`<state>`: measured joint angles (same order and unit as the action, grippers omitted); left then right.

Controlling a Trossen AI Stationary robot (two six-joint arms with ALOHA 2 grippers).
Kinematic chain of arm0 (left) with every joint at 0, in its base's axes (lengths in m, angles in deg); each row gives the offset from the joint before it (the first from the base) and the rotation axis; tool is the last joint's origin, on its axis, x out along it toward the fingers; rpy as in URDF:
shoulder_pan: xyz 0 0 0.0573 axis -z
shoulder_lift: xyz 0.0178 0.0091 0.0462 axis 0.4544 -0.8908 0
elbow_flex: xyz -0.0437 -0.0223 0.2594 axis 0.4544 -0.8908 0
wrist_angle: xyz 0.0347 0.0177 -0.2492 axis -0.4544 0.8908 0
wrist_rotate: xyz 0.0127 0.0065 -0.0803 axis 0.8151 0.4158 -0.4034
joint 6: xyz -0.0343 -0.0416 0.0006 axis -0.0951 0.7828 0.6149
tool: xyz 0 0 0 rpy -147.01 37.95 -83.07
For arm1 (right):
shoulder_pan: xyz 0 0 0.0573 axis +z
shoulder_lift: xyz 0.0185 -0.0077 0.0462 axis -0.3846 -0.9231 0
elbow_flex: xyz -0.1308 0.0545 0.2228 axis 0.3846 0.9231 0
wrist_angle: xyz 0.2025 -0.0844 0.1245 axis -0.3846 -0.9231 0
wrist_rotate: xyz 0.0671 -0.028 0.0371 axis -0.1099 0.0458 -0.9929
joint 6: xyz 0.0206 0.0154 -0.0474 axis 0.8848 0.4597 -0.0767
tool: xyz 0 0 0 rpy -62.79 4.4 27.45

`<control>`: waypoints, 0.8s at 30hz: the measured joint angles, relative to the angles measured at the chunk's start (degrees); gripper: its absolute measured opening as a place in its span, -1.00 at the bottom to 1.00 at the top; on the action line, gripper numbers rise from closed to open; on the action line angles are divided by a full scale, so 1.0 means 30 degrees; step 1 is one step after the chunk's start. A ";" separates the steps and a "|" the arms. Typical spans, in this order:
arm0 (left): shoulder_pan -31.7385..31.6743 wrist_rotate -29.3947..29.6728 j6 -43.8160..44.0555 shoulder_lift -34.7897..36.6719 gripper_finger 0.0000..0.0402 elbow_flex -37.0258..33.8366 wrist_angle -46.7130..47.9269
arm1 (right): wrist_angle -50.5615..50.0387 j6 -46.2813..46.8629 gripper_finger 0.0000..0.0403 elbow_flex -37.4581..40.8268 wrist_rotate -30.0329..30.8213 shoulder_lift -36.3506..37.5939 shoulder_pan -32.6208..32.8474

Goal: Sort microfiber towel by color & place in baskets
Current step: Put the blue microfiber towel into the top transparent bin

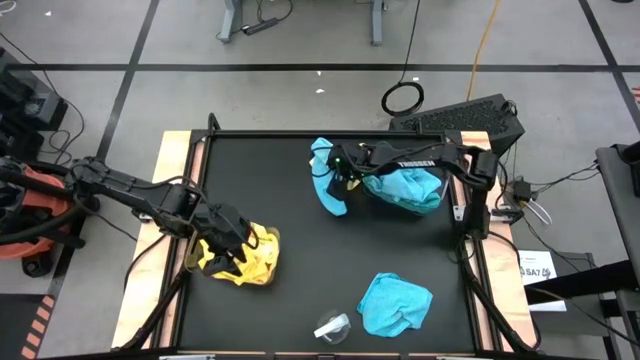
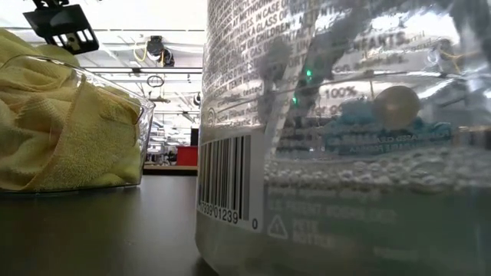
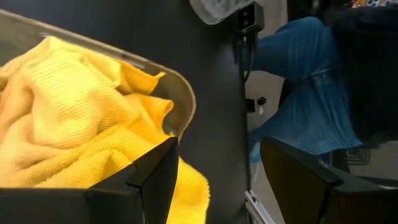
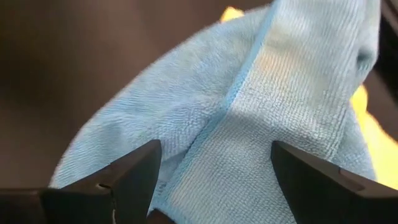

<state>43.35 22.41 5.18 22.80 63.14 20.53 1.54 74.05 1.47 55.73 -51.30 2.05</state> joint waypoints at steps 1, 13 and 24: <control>0.0000 -0.0066 0.0004 0.0000 0.16 0.0007 -0.0049 | -0.0020 0.0094 0.49 0.0000 -0.0054 -0.0151 -0.0039; 0.0000 -0.1202 0.0463 0.0141 0.16 0.0007 0.0366 | 0.0057 0.0132 -0.26 -0.0015 -0.0559 -0.1256 -0.0031; -0.0032 -0.2249 0.0903 0.0369 0.16 0.0015 0.0315 | -0.1062 -0.0415 -0.95 -0.0339 -0.1549 -0.0751 -0.0068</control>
<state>43.25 15.66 7.89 23.91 63.19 21.48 -1.65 72.81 0.45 51.08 -53.55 1.84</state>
